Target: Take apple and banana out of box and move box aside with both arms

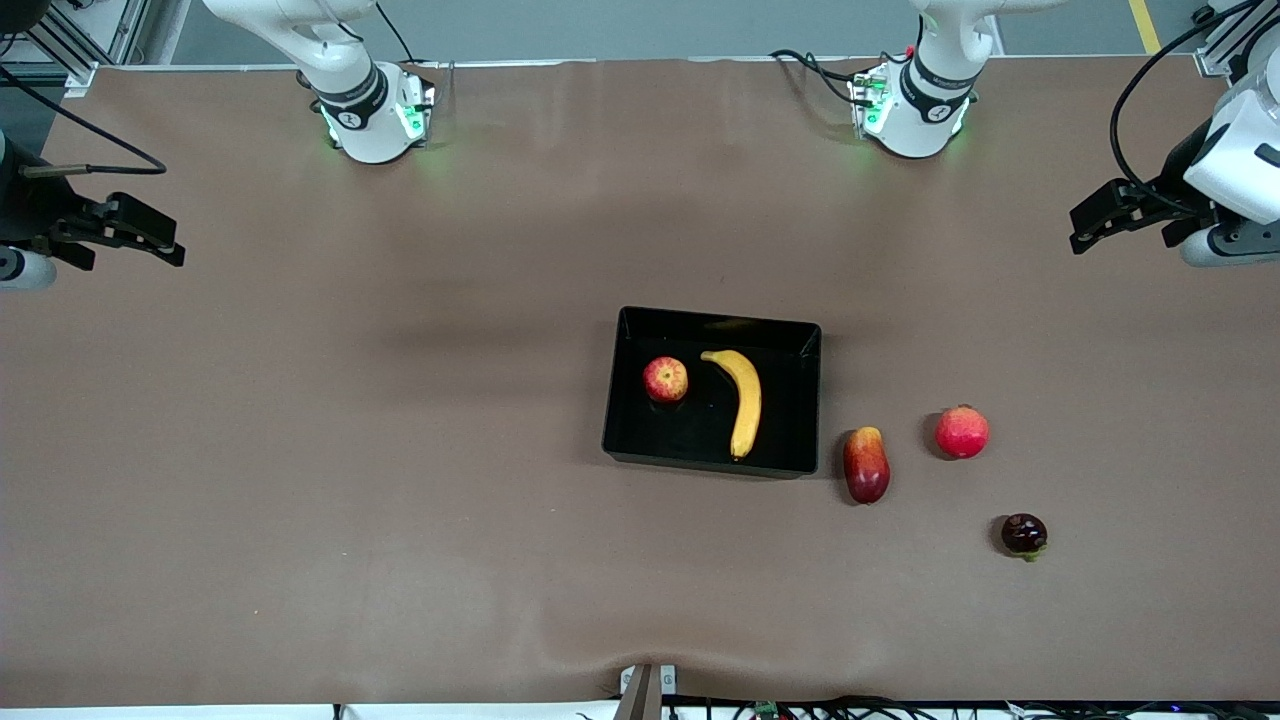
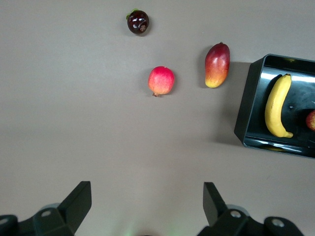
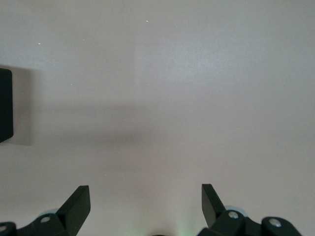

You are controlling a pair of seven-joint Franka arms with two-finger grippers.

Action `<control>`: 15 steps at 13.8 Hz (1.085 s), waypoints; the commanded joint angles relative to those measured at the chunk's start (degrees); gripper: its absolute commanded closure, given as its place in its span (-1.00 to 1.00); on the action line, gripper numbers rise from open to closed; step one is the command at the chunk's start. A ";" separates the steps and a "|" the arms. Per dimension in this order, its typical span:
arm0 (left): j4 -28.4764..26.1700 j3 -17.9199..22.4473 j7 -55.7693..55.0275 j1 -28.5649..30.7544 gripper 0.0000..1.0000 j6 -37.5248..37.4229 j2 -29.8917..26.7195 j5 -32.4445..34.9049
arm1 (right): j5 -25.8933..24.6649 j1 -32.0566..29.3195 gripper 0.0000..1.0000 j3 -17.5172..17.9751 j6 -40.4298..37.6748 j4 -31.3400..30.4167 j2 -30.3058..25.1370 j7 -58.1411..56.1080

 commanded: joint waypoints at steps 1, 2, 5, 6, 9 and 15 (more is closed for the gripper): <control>1.41 -0.33 0.85 0.04 -1.00 -1.31 0.54 0.14 | -0.77 -0.21 -1.00 0.21 -0.53 0.43 -0.09 0.80; 1.50 -0.33 0.86 0.04 -1.00 -1.31 0.54 0.14 | -0.77 -0.21 -1.00 0.21 -0.53 0.43 -0.09 0.80; 4.57 -0.33 0.24 -0.04 -1.00 -1.40 4.13 0.05 | -0.68 -0.21 -1.00 0.21 -0.53 0.43 -0.09 0.80; 4.49 -0.59 -0.37 -0.48 -1.00 -1.40 4.75 -0.12 | -0.68 -0.21 -1.00 0.21 -0.53 0.43 -0.09 0.80; 4.48 -5.06 -7.89 -1.62 -1.00 -0.27 8.87 -1.44 | -0.77 -0.21 -1.00 0.21 -0.53 0.43 -0.09 0.80; 4.48 -10.26 -31.01 -12.24 -1.00 11.07 20.21 -1.53 | -0.77 -0.21 -1.00 0.21 -0.53 0.43 -0.09 0.80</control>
